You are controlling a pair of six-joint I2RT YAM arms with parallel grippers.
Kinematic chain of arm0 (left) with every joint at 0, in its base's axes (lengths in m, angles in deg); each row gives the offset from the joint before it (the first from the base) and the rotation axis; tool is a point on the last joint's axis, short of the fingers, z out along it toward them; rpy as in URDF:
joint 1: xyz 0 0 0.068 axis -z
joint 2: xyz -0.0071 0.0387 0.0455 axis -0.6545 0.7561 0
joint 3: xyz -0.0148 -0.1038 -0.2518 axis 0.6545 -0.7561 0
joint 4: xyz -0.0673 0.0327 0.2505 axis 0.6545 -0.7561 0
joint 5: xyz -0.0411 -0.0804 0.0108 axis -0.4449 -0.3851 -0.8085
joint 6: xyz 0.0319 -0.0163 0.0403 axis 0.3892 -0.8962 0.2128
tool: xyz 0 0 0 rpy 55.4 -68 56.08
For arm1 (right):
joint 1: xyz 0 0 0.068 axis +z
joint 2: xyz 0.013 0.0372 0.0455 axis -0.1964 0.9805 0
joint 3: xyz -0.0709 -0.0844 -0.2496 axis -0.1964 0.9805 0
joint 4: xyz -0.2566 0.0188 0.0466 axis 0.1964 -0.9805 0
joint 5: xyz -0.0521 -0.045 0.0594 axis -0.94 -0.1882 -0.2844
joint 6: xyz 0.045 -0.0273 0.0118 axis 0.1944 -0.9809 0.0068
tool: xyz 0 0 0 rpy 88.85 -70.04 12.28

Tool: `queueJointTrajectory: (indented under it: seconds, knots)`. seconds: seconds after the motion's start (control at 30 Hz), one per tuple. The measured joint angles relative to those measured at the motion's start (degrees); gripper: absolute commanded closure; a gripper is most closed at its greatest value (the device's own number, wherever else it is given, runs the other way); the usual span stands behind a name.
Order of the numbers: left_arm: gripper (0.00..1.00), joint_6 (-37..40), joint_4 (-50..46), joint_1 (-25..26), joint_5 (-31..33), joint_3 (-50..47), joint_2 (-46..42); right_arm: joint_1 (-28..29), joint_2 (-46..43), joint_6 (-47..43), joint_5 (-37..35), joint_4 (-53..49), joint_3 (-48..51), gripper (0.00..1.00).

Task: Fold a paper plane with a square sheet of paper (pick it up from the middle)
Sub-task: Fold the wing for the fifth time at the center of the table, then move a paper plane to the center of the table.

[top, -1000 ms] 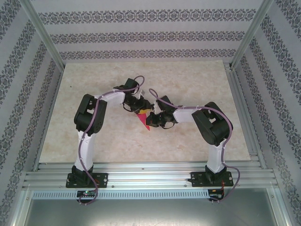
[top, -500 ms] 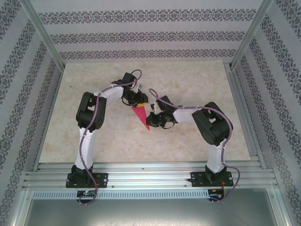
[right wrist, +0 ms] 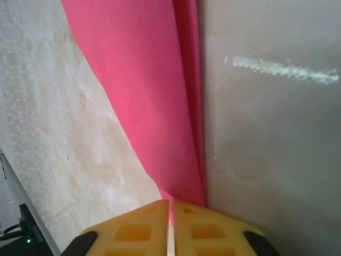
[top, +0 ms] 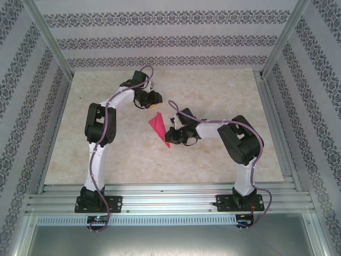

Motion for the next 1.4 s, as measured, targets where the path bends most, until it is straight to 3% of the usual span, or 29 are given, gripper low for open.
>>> queueJointTrajectory:
  seconds: [0.1,0.3,0.43,0.5,0.63,0.83,1.07,1.4]
  knots:
    - [0.54,-0.15,0.04,0.0,1.84,-4.0,-4.31,-0.94,-2.16,0.0,-0.63,-2.82,0.0,0.8]
    - [0.52,-2.86,1.31,-0.24,8.39,-17.68,-21.66,-2.58,-12.09,-4.37,-8.37,-10.64,-2.27,0.78]
    - [0.5,-5.99,4.46,-2.32,11.63,-27.23,-32.13,2.25,-13.22,-10.47,-17.4,-17.79,-9.73,0.7]
    - [0.5,-7.52,5.35,-4.61,12.9,-31.45,-35.04,6.54,-12.46,-13.75,-22.29,-21.53,-13.92,0.71]
    - [0.5,-10.93,7.98,-9.49,13.14,-39.19,-36.98,12.26,-6.03,-17.97,-27.52,-27.76,-24.04,0.7]
    - [0.5,-14.16,9.31,-14.62,11.91,-45.33,-37.29,14.23,5.53,-21.94,-33.7,-37.48,-33.88,0.69]
    - [0.5,-14.91,11.34,-15.02,9.94,-45.59,-37.81,15.58,15.65,-24.04,-39.15,-47.32,-44.7,0.66]
    - [0.5,-14.91,12.17,-15.02,8.24,-45.59,-37.92,16.68,18.78,-25.81,-45.83,-55.1,-50.14,0.63]
